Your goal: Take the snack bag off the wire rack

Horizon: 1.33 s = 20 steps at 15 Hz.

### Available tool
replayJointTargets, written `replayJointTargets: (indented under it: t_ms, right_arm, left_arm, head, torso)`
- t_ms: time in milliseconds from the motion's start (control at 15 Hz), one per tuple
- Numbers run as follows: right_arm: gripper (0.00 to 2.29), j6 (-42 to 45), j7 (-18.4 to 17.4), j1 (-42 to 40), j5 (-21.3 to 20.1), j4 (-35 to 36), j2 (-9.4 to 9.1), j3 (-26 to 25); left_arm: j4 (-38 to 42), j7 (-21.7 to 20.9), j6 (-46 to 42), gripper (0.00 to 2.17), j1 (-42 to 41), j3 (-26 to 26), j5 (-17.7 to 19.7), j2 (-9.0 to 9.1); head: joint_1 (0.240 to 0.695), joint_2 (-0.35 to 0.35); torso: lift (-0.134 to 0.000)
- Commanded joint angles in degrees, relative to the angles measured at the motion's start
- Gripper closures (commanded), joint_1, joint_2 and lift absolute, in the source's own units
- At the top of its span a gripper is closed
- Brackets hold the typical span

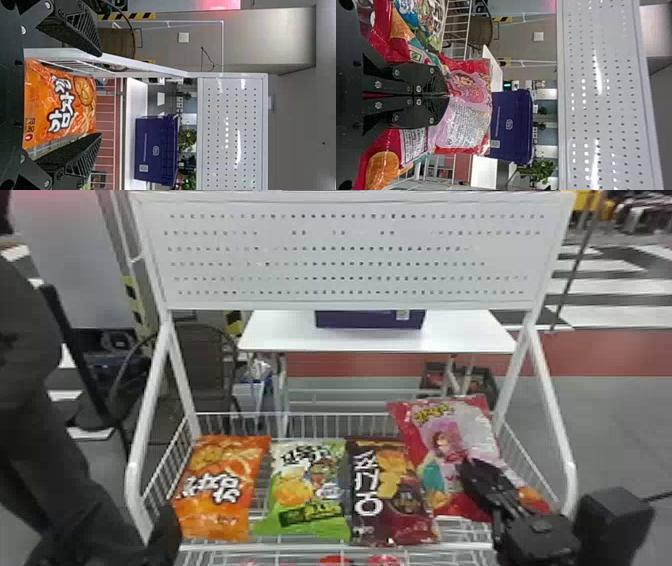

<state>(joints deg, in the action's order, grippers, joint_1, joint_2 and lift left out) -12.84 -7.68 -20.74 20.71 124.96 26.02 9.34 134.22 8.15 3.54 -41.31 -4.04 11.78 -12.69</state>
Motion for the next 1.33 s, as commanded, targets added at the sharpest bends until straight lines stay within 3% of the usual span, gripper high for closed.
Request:
replayJointTargets:
  t_ms: [0, 200, 600, 1267]
  right_arm:
    - [2.05, 4.44, -0.67, -6.07, -0.06, 4.06, 1.93, -2.04]
    - [2.05, 11.12, -1.46, -14.95, -0.5, 7.05, 3.42, -6.53]
    - [2.05, 16.05, -2.43, -25.41, 1.44, 7.93, 4.12, -15.84]
    - [2.05, 19.39, -2.6, -27.95, 2.4, 8.2, 4.56, -17.69]
  left_arm:
    - [0.08, 0.11, -0.06, 0.19, -0.08, 0.0, 0.0, -0.14]
    - [0.16, 0.2, -0.06, 0.19, -0.17, -0.09, 0.09, -0.23]
    - [-0.63, 0.2, -0.24, 0.19, 0.53, -0.09, 0.62, -0.84]
    - [-0.36, 0.38, -0.59, 0.19, 0.27, -0.62, 0.97, -1.19]
  head:
    - [0.499, 0.0]
    - [0.499, 0.0]
    - [0.499, 0.0]
    - [0.499, 0.0]
  torso:
    - [0.0]
    - [0.0]
    - [0.0]
    - [0.0]
